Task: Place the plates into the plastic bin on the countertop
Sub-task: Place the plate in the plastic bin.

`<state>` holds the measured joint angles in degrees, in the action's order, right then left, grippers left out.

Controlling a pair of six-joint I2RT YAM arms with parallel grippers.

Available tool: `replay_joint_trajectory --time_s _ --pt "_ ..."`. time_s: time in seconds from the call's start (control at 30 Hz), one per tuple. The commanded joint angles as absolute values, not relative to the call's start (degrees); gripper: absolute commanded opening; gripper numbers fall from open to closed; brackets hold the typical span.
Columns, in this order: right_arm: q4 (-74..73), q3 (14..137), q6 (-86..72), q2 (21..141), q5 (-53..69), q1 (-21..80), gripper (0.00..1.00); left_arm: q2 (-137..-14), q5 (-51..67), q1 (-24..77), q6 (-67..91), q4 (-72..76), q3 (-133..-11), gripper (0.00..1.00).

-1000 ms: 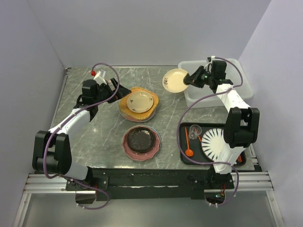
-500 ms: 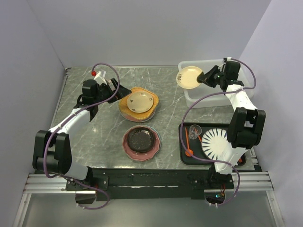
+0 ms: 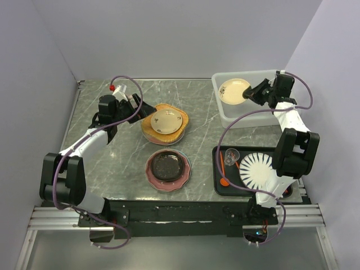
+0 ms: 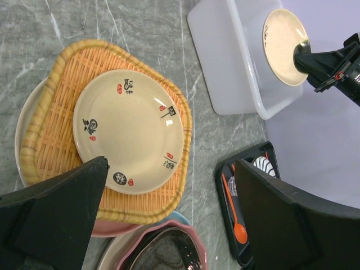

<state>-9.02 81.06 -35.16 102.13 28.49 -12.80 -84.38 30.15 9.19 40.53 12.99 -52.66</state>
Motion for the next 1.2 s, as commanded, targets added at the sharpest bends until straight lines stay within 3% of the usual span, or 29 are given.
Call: replay_joint_trajectory --time_s 0.0,1.17 --pt "-5.9 82.1 -36.0 100.2 28.7 -13.1 0.00 -84.5 31.1 9.3 39.7 15.6 -52.8 0.99" --pt "-15.0 94.1 -32.6 115.2 17.3 -11.3 0.00 -86.1 32.1 9.3 41.4 17.1 -52.0 0.99"
